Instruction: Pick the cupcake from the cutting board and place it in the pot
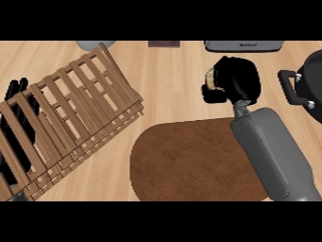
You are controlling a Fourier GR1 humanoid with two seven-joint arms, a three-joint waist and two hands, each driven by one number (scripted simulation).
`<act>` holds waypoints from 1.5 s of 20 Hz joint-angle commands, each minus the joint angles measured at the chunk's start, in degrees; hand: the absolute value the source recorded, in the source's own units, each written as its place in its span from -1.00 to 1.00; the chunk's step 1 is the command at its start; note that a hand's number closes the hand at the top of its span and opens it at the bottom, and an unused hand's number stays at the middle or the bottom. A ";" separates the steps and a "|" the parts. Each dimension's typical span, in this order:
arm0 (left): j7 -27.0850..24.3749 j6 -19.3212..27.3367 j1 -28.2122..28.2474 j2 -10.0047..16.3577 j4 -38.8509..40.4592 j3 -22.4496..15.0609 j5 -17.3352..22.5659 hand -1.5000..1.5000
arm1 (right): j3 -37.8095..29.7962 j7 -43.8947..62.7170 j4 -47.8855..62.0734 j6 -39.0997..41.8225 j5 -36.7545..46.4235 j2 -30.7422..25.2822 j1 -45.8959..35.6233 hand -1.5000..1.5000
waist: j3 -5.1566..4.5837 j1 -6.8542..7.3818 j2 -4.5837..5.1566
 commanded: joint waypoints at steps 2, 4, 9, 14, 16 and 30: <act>-0.50 -0.14 2.16 -4.67 5.82 -5.51 -1.64 0.00 | -0.35 3.43 -3.05 -4.89 4.67 -0.50 -2.78 1.00 | -1.41 -1.24 0.84; -2.14 -1.62 2.25 -4.17 8.52 -3.55 -0.91 0.00 | -0.73 5.57 -3.75 -4.46 6.84 -2.12 -2.87 1.00 | -1.47 -1.67 0.94; 0.85 0.10 1.44 -5.26 5.84 -3.49 -2.14 0.00 | -2.23 12.25 -7.65 -1.73 10.00 -3.49 -3.27 1.00 | -1.41 -2.00 0.64; -2.11 -0.08 4.19 -7.19 5.67 -5.13 -4.60 0.00 | -7.42 13.10 -9.13 1.40 7.81 -7.44 -4.46 1.00 | -1.42 -1.98 0.68; -0.49 -0.98 2.17 -6.32 6.27 -3.41 -3.27 0.00 | -10.26 12.41 -8.22 0.45 7.47 -10.49 -4.05 1.00 | -1.40 -2.34 0.85; 0.92 -2.12 3.30 -7.90 5.36 -4.11 -5.85 0.00 | -22.33 0.29 3.35 -3.57 0.46 -23.01 -1.07 1.00 | -1.34 -1.33 1.10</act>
